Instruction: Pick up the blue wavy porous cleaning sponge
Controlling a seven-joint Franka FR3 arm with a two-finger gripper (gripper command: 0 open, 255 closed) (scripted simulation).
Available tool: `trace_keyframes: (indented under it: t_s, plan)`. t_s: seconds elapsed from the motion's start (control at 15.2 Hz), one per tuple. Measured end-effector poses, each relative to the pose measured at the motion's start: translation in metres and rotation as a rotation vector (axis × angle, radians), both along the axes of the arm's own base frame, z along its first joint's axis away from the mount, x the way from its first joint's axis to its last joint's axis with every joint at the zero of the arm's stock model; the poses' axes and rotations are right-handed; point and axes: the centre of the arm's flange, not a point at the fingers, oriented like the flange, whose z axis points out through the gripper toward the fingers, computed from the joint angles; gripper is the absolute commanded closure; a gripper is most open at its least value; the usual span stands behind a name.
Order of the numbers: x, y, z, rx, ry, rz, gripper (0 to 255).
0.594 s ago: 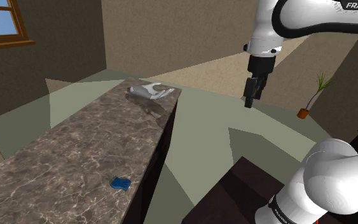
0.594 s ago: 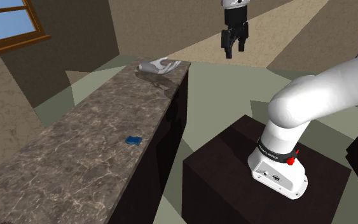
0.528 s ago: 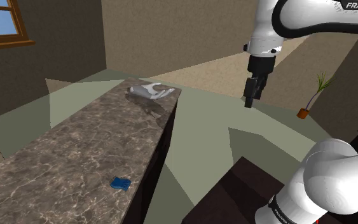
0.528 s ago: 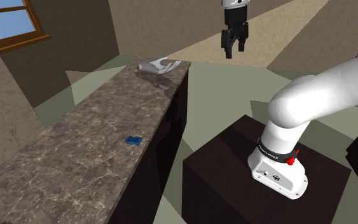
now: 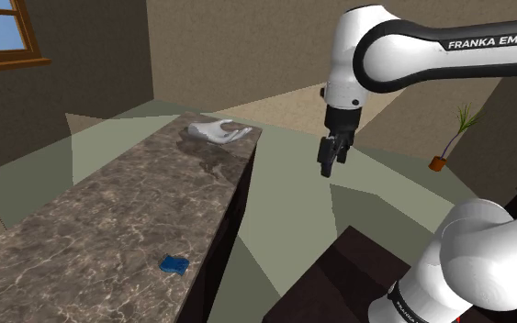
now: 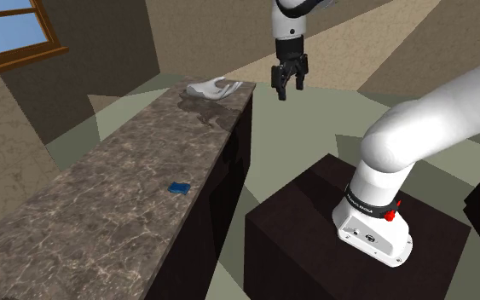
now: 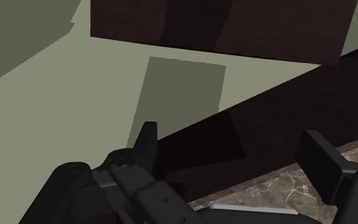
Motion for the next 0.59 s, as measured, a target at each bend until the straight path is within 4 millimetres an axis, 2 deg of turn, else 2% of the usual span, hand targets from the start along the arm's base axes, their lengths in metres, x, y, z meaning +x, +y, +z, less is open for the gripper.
trace_keyframes:
  t_s: [0.59]
  plan:
    - [0.047,0.074,-0.079,0.009,-0.018,0.011,0]
